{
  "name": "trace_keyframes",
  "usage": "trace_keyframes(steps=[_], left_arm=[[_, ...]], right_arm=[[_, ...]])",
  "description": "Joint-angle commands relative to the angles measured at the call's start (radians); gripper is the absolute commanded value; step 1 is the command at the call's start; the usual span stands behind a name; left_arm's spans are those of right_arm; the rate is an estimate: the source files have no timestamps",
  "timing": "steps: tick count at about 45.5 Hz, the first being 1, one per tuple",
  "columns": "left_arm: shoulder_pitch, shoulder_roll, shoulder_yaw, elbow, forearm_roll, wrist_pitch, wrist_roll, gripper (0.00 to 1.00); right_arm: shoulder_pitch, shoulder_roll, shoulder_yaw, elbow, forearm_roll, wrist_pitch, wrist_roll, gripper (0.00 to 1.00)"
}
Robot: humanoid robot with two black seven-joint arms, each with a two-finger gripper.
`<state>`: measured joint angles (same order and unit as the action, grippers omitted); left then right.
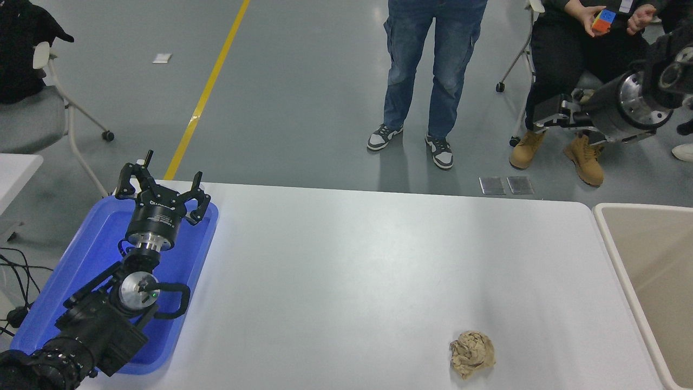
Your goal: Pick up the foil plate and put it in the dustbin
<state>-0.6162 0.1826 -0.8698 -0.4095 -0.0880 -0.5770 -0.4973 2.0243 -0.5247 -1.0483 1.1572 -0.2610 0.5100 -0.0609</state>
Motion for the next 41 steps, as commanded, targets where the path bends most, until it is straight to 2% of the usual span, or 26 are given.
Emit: trace_keyframes(steps=[1,16,41], left_arm=[[0.0,0.0,0.0,0.0,0.001,0.0,0.0,1.0],[-0.001,0.0,0.0,0.0,-0.001,0.0,-0.001,1.0],[0.001,0.0,0.0,0.0,0.001,0.0,-0.001,1.0]], right_arm=[[0.096,0.009,-0.021,0.133,-0.001,0.094,0.0,1.0],[0.171,0.06,-0.019,0.208,0.0,0.185,0.0,1.0],[0.174,0.098,-0.019,0.211,0.002,0.19,0.0,1.0]])
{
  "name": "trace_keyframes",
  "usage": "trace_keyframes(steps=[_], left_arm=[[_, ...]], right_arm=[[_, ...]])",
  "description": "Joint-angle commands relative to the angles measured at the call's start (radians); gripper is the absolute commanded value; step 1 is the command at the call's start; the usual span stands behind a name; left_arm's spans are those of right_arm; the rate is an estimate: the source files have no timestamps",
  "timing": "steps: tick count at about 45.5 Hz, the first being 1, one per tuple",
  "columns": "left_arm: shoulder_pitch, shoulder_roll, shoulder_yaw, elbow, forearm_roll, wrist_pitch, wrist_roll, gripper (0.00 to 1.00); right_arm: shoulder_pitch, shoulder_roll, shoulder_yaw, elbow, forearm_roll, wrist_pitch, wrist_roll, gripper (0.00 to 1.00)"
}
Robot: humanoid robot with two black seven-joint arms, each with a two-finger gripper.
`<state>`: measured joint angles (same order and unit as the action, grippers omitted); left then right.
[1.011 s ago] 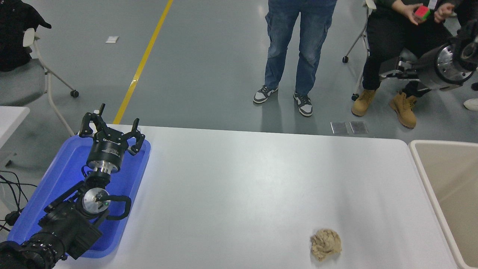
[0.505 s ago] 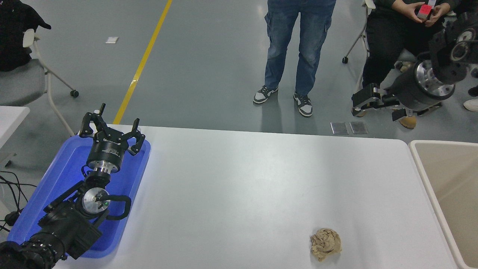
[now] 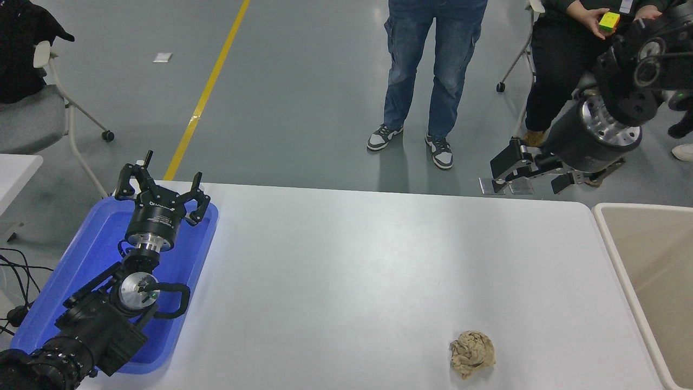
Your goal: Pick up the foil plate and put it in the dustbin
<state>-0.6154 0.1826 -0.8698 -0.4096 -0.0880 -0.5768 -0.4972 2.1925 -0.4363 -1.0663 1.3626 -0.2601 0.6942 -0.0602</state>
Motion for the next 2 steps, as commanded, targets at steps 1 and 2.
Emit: trace_keyframes(steps=[1,2], left_arm=[[0.0,0.0,0.0,0.0,-0.001,0.0,0.0,1.0],[0.0,0.0,0.0,0.0,-0.001,0.0,-0.001,1.0]], right_arm=[[0.006,0.01,-0.001,0.006,0.001,0.005,-0.001,1.0],[0.006,0.01,-0.001,0.006,0.001,0.005,-0.001,1.0]])
